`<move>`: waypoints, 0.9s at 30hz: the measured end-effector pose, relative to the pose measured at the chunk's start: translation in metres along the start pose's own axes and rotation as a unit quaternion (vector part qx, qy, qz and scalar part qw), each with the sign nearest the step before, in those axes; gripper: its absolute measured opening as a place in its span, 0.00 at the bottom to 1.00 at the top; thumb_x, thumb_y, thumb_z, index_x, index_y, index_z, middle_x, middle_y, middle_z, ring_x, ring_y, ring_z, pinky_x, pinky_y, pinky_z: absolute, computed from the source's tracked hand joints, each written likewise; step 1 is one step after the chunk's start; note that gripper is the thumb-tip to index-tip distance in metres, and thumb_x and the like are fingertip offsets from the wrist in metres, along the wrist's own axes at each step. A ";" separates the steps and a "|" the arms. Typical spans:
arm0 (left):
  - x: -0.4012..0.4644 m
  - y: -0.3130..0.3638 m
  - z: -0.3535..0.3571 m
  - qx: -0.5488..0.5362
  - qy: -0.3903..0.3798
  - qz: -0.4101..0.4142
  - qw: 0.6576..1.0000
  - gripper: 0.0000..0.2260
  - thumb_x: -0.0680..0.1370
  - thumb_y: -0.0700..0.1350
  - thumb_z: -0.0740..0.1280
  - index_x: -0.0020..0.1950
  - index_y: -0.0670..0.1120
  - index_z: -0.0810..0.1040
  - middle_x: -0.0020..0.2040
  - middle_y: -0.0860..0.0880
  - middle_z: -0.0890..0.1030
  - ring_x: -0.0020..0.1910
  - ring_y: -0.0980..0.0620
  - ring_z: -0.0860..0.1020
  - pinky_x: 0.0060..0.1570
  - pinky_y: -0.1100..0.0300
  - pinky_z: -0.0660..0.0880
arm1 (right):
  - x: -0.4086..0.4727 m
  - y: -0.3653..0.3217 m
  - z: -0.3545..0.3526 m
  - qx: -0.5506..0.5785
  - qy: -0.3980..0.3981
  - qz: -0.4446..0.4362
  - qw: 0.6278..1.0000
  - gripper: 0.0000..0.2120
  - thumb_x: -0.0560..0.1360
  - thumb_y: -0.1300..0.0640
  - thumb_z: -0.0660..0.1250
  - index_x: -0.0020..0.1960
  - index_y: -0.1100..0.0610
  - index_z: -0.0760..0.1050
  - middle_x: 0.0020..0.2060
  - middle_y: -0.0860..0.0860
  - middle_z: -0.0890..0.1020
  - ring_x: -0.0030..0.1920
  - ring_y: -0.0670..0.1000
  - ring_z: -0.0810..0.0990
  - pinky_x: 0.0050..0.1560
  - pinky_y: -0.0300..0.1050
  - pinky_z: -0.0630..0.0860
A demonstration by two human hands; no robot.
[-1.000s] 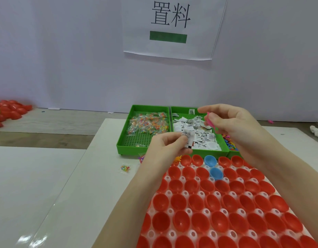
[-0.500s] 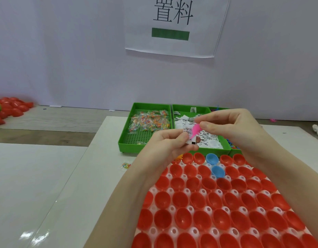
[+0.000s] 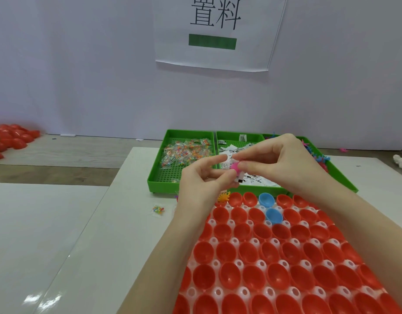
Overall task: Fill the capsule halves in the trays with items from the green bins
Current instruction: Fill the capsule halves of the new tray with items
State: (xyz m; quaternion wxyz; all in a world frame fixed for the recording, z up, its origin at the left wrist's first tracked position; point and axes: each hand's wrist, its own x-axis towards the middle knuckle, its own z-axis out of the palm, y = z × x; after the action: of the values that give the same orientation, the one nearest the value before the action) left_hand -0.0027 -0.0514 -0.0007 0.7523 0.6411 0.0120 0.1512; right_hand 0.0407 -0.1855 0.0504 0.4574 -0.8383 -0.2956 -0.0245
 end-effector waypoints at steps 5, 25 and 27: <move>0.004 -0.014 0.002 0.084 0.014 0.033 0.996 0.12 0.72 0.39 0.71 0.55 0.44 0.79 0.41 0.52 0.83 0.40 0.58 0.82 0.42 0.66 0.78 | 0.004 0.017 0.004 -0.075 -0.018 0.032 0.996 0.09 0.70 0.61 0.72 0.49 0.55 0.82 0.41 0.48 0.84 0.42 0.46 0.83 0.47 0.38 0.80; 0.006 -0.051 -0.007 0.647 -0.157 0.093 0.740 0.17 0.78 0.59 0.57 0.66 0.60 0.72 0.73 0.52 0.62 0.74 0.50 0.49 0.68 0.46 0.41 | 0.009 0.061 0.026 -0.120 -0.037 0.096 0.987 0.05 0.72 0.64 0.69 0.45 0.58 0.83 0.34 0.48 0.81 0.31 0.40 0.76 0.31 0.26 0.70; 0.006 -0.052 -0.006 0.649 -0.159 0.096 0.738 0.17 0.78 0.59 0.57 0.66 0.61 0.71 0.73 0.51 0.62 0.74 0.49 0.49 0.68 0.45 0.42 | 0.008 0.064 0.028 -0.139 -0.042 0.104 0.984 0.06 0.72 0.64 0.68 0.46 0.59 0.82 0.34 0.49 0.80 0.29 0.38 0.75 0.31 0.25 0.70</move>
State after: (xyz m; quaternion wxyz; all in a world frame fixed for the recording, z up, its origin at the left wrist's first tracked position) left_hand 0.0125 -0.0508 -0.0509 0.1264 0.9865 -0.0737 0.0738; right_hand 0.0740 -0.1860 -0.0118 0.3233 -0.9203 -0.2197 0.0177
